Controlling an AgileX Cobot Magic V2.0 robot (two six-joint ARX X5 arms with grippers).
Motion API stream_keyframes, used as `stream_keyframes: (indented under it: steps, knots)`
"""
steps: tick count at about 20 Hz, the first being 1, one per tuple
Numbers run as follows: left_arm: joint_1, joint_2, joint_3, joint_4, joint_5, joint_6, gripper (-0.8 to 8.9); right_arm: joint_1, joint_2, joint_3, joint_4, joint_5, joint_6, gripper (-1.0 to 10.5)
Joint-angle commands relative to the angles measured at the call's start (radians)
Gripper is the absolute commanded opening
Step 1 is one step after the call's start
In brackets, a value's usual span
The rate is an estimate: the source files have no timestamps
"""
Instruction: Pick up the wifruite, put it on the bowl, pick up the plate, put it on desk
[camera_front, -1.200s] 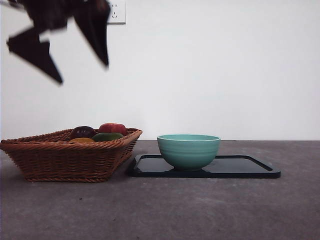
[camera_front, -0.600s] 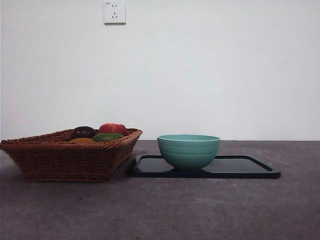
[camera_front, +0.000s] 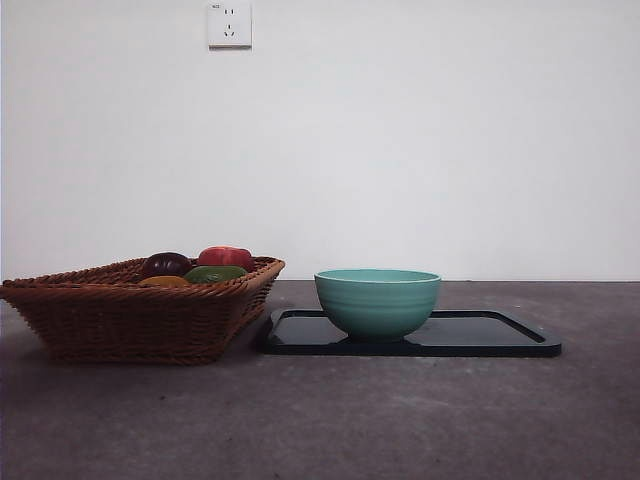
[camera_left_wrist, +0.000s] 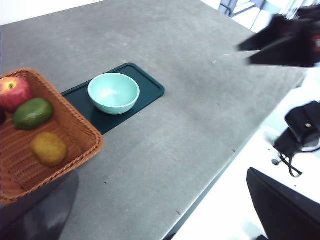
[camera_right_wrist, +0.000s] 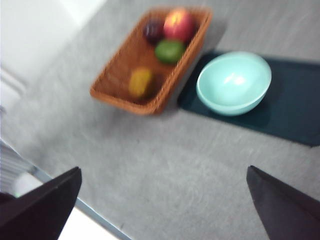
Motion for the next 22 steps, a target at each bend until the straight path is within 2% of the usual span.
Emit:
stream_keyframes:
  steps: [1, 3, 6, 9, 13, 18, 22]
  knots:
    - [-0.021, 0.0, 0.021, -0.003, 0.002, 0.016, 5.62, 0.007, 0.126, 0.076, 0.002, -0.019, 0.014, 5.9]
    - [-0.03, -0.002, 0.021, -0.028, 0.002, 0.019, 5.62, -0.014, 0.243, 0.154, -0.045, -0.019, 0.019, 5.9]
    - [-0.037, -0.002, 0.021, -0.037, 0.002, 0.019, 5.62, -0.097, 0.423, 0.291, -0.176, -0.024, 0.016, 5.9]
    - [-0.044, -0.002, 0.021, -0.039, 0.002, 0.019, 5.62, -0.195, 0.577, 0.4, -0.265, -0.096, -0.051, 5.9]
    - [-0.044, -0.002, 0.021, -0.039, 0.002, 0.019, 5.62, -0.309, 0.749, 0.487, -0.271, -0.172, -0.146, 5.9]
    - [-0.044, -0.002, 0.021, -0.041, 0.002, 0.019, 5.62, -0.395, 0.953, 0.562, -0.269, -0.171, -0.225, 5.9]
    - [-0.044, -0.002, 0.021, -0.04, 0.002, 0.02, 5.62, -0.432, 1.091, 0.619, -0.244, -0.171, -0.259, 5.9]
